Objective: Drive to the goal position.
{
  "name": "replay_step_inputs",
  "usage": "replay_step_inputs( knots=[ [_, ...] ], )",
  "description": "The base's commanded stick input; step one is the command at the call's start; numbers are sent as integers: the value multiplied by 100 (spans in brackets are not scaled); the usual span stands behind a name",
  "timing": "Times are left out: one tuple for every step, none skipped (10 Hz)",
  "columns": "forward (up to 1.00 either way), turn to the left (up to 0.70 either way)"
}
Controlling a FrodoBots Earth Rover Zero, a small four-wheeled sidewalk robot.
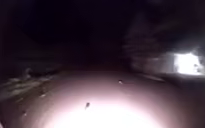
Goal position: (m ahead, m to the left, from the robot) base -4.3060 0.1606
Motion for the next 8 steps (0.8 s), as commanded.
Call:
replay_step_inputs(
  knots=[
    [-100, 0],
    [-100, 0],
    [-100, 0],
    [-100, 0],
    [-100, 0],
    [-100, 0],
    [-100, 0],
    [-100, 0]
  ],
)
